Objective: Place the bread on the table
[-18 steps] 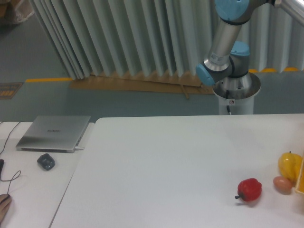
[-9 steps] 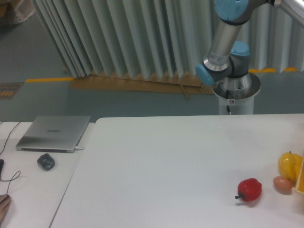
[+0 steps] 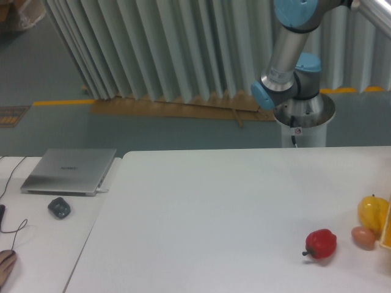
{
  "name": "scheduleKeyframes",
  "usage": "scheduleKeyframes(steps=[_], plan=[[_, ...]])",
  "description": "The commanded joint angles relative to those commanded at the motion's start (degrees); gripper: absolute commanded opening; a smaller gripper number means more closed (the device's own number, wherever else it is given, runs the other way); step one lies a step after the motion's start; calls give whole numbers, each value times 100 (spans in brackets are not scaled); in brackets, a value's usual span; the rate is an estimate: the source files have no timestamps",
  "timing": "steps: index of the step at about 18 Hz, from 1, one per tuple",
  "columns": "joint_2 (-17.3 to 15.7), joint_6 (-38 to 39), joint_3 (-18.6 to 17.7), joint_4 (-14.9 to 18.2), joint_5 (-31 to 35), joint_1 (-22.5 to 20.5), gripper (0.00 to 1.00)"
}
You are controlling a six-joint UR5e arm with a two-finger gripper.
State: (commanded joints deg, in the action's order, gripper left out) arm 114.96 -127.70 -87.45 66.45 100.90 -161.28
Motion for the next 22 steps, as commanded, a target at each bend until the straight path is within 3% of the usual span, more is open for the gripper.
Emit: scheduleKeyframes(steps=[16,17,18,22], plan=[[238,44,-9,-176,-185,9,100],[246,35,-18,-176,-176,9,84],[246,-26,-18,-176,-176,0,76],[255,-62,9,-176,-167,-9,52]])
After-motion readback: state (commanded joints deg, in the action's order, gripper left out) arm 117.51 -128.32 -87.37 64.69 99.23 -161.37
